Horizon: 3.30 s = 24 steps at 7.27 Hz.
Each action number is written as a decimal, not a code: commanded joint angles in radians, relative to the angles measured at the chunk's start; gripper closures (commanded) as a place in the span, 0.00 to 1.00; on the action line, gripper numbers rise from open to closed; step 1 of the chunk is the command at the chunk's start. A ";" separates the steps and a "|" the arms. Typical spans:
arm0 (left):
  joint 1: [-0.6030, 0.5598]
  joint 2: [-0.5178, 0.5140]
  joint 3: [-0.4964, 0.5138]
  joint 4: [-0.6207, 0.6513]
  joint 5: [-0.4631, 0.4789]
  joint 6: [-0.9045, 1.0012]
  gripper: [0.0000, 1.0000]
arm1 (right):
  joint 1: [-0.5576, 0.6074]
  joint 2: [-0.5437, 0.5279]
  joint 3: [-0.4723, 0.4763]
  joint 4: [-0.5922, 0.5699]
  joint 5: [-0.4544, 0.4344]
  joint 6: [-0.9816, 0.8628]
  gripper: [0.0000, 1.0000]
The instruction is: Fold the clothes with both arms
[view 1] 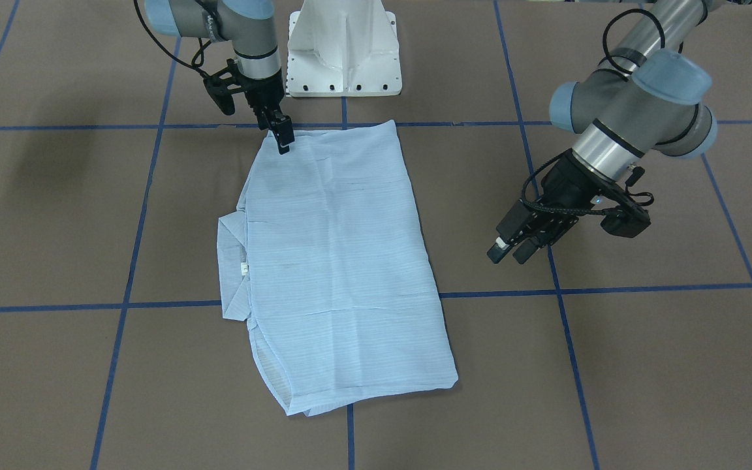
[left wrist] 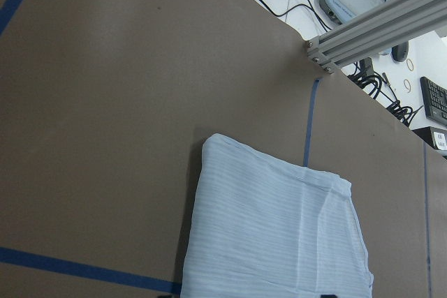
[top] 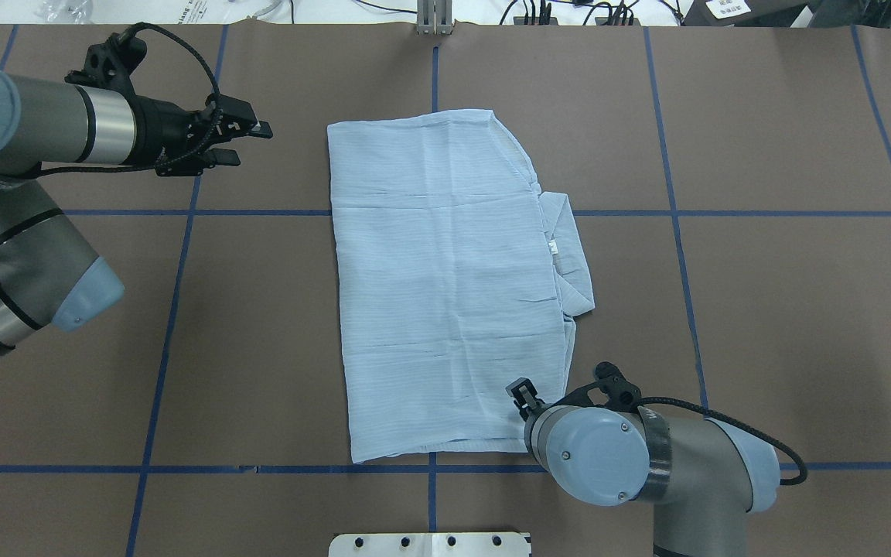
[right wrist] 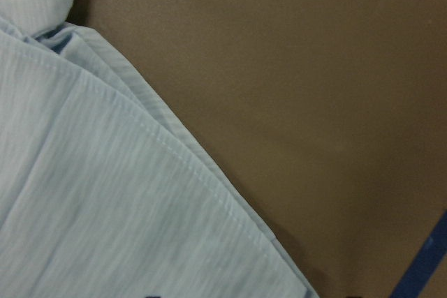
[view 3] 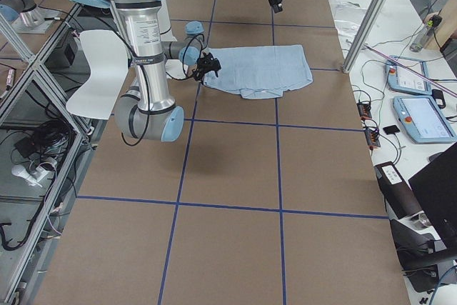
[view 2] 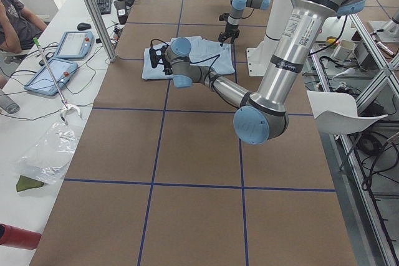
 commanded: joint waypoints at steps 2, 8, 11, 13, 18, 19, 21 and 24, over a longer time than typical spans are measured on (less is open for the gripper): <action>-0.001 0.000 -0.004 0.000 0.000 -0.002 0.24 | -0.002 0.004 -0.009 0.000 0.002 0.000 0.19; -0.002 0.006 -0.011 0.000 0.000 -0.003 0.24 | -0.007 0.004 0.001 0.003 0.003 0.002 1.00; 0.004 0.020 -0.022 0.002 -0.001 -0.097 0.24 | -0.005 0.006 0.027 -0.003 0.008 0.005 1.00; 0.077 0.098 -0.133 0.011 0.005 -0.277 0.24 | -0.007 0.004 0.039 -0.003 0.006 0.015 1.00; 0.541 0.218 -0.367 0.241 0.441 -0.591 0.25 | -0.052 0.000 0.073 -0.008 0.000 0.018 1.00; 0.626 0.210 -0.367 0.314 0.518 -0.650 0.25 | -0.053 -0.003 0.076 -0.019 0.002 0.018 1.00; 0.740 0.212 -0.363 0.342 0.605 -0.725 0.27 | -0.053 -0.005 0.085 -0.020 0.002 0.017 1.00; 0.825 0.200 -0.349 0.361 0.621 -0.785 0.32 | -0.053 -0.002 0.085 -0.020 0.005 0.017 1.00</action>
